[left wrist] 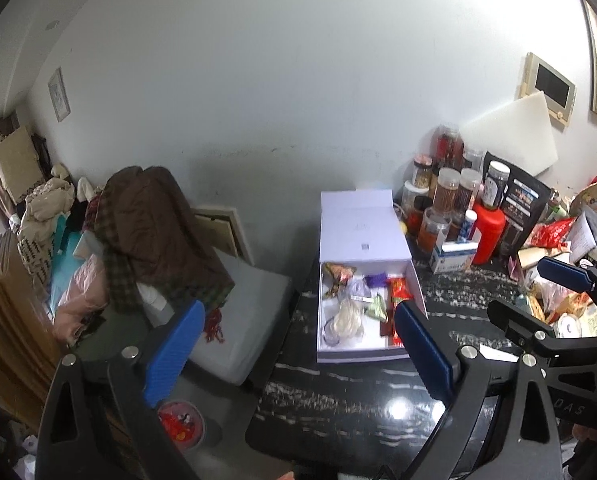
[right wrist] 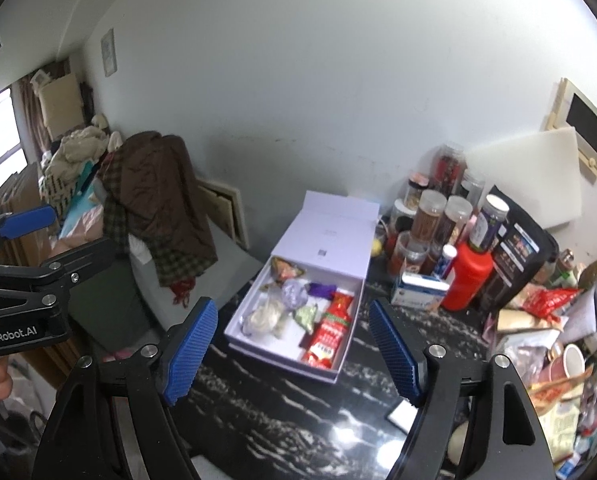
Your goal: Organize soft objects
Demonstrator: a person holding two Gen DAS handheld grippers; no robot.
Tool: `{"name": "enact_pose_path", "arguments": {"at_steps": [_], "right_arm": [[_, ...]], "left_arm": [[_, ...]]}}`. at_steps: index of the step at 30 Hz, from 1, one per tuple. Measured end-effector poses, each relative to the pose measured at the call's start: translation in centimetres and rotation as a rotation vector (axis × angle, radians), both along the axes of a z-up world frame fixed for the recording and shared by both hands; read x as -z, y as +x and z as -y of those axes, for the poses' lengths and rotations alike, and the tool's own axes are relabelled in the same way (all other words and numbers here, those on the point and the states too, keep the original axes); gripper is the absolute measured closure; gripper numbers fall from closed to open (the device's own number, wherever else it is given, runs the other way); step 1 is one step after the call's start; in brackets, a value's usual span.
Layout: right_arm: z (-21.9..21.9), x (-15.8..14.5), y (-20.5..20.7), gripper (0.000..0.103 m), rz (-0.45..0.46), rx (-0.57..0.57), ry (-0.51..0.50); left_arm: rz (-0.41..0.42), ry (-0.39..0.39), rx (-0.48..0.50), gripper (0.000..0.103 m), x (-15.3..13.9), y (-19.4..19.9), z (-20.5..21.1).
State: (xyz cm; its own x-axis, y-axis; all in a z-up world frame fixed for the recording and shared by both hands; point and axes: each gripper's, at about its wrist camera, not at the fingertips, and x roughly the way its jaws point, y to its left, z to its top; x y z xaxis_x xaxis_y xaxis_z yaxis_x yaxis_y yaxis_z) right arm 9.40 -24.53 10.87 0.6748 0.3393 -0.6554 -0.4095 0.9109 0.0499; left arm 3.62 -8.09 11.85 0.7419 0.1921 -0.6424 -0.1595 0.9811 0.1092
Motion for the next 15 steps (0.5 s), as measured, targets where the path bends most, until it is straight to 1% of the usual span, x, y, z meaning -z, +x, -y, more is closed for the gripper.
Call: {"name": "enact_pose_path", "arguments": {"at_steps": [8,15], "right_arm": [[-0.3,2.0,-2.9,0.024,-0.025,0.011,-0.034],[-0.8,3.3,-5.0,0.024,-0.061,0.017,-0.026]], "left_arm": [[-0.038,-0.004,0.003,0.006,1.8,-2.6,0.1],[-0.055,-0.018,0.002,0.006,2.9,-4.3,0.2]]}}
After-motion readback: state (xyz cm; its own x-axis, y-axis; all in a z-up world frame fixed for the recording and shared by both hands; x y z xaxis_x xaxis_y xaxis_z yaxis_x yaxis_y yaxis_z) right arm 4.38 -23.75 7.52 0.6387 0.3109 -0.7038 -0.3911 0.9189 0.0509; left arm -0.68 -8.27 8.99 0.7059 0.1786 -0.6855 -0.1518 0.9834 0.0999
